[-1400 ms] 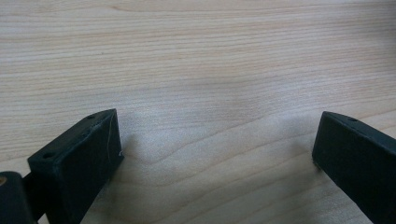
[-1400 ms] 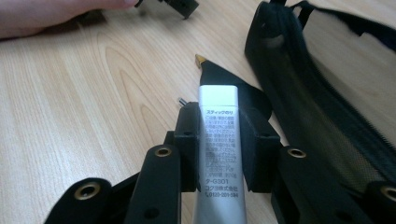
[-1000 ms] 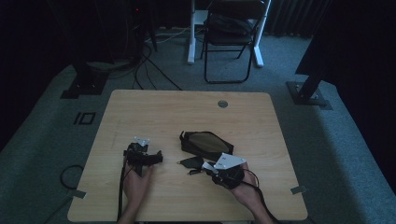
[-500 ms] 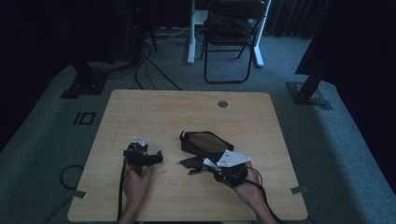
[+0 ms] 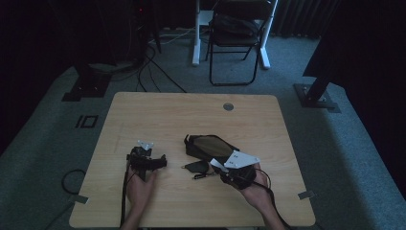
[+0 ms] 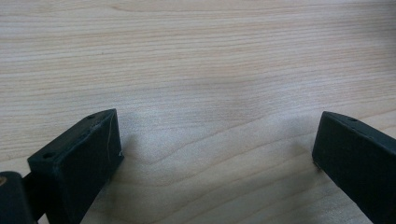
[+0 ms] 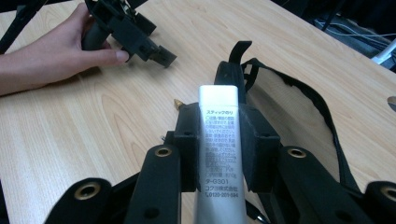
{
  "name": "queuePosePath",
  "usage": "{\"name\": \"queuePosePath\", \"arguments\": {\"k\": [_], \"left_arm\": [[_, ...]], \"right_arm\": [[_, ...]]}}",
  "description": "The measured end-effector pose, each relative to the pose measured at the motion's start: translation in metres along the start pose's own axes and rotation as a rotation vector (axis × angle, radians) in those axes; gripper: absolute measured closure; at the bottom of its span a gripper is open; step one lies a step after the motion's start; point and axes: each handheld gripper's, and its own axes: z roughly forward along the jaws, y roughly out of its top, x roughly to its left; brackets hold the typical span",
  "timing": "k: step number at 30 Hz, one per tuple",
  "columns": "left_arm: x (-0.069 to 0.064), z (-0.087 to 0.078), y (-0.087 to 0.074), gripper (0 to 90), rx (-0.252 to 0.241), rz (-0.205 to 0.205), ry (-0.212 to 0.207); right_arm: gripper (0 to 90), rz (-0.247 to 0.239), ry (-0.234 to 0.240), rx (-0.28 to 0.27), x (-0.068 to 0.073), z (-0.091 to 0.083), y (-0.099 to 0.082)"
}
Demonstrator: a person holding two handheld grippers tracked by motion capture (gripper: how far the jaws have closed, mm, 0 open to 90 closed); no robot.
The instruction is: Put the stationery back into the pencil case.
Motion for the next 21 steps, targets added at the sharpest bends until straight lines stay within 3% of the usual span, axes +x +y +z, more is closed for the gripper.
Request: {"name": "queuePosePath", "arguments": {"k": [21], "left_arm": [[0.0, 0.0, 0.0, 1.5, 0.0, 0.0, 0.0]], "right_arm": [[71.3, 0.017, -0.024, -0.029, -0.0104, 0.0002, 0.0077]]}}
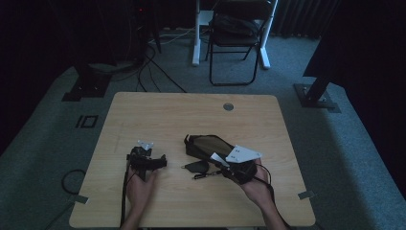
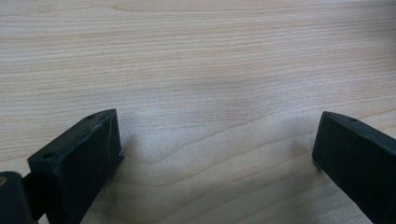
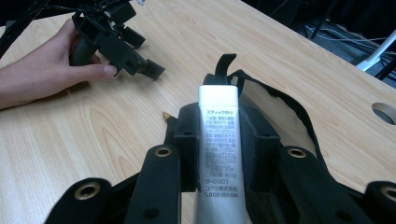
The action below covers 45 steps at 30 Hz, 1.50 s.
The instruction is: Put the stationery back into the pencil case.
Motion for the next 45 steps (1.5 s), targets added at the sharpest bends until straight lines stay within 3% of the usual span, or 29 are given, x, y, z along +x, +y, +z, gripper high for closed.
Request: {"name": "queuePosePath", "arguments": {"k": [22, 45], "left_arm": [[0.0, 0.0, 0.0, 1.5, 0.002, 0.002, 0.0], [0.0, 0.0, 0.0, 1.5, 0.001, 0.002, 0.0]], "right_arm": [[71.3, 0.023, -0.024, -0.004, -0.014, 0.005, 0.004], [71.3, 0.036, -0.012, 0.002, -0.024, 0.018, 0.007]]}}
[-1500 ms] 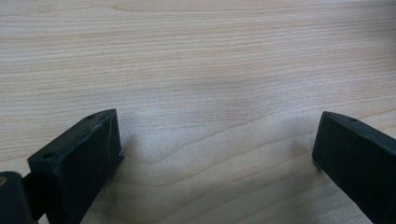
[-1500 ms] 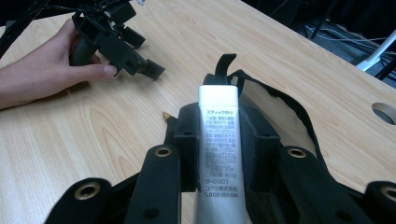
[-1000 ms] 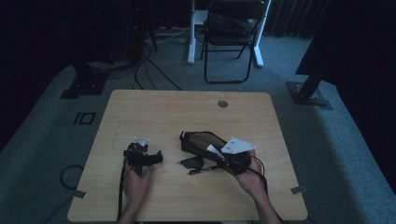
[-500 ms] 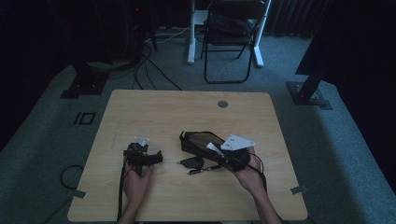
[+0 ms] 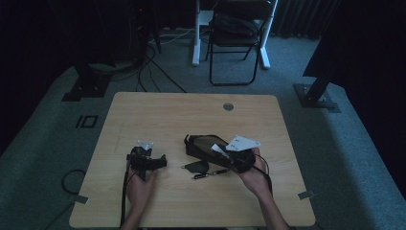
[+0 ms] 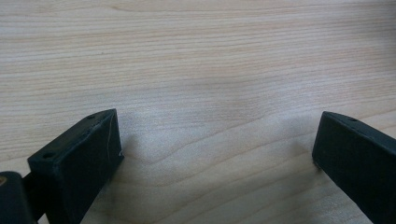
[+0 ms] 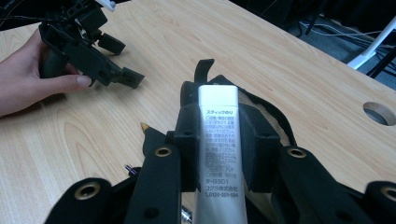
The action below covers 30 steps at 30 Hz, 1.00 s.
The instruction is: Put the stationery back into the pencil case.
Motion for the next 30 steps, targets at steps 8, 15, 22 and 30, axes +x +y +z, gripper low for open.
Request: {"name": "queuePosePath", "arguments": {"k": [8, 15, 22, 30], "left_arm": [[0.0, 0.0, 0.0, 1.5, 0.0, 0.0, 0.0], [0.0, 0.0, 0.0, 1.5, 0.0, 0.0, 0.0], [0.0, 0.0, 0.0, 1.5, 0.001, 0.0, 0.0], [0.0, 0.0, 0.0, 1.5, 0.001, 0.0, 0.0]], "right_arm": [[71.3, 0.012, -0.001, 0.004, -0.004, 0.004, 0.0], [71.3, 0.013, 0.002, 0.001, -0.006, 0.007, 0.002], [71.3, 0.028, -0.005, -0.002, -0.009, 0.011, 0.005], [71.3, 0.032, -0.011, -0.006, -0.012, 0.015, 0.007]]}}
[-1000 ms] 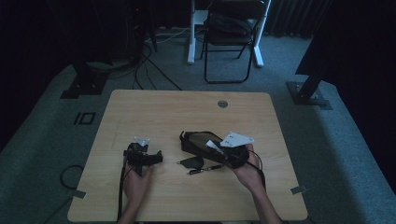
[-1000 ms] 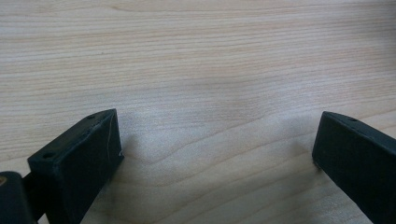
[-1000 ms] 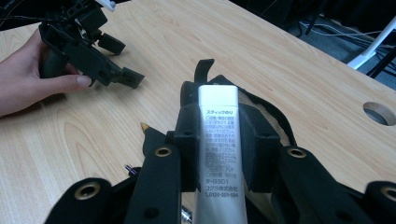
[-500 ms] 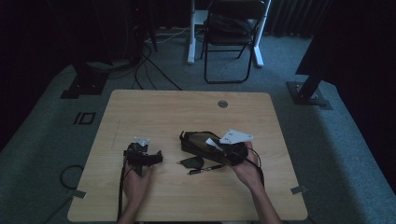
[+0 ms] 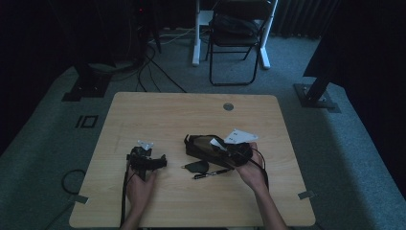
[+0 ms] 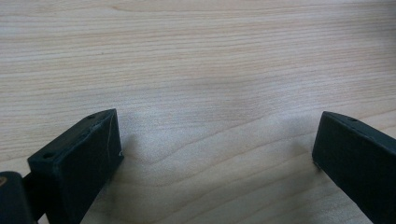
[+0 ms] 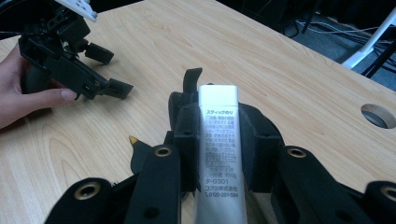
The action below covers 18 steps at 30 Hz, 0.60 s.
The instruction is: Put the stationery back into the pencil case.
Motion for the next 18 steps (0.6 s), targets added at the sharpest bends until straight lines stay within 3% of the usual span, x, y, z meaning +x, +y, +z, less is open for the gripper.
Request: {"name": "queuePosePath", "arguments": {"k": [18], "left_arm": [[0.0, 0.0, 0.0, 1.5, 0.0, 0.0, 0.0]], "right_arm": [[71.3, 0.024, 0.003, 0.011, -0.0081, 0.0102, 0.0004]]}}
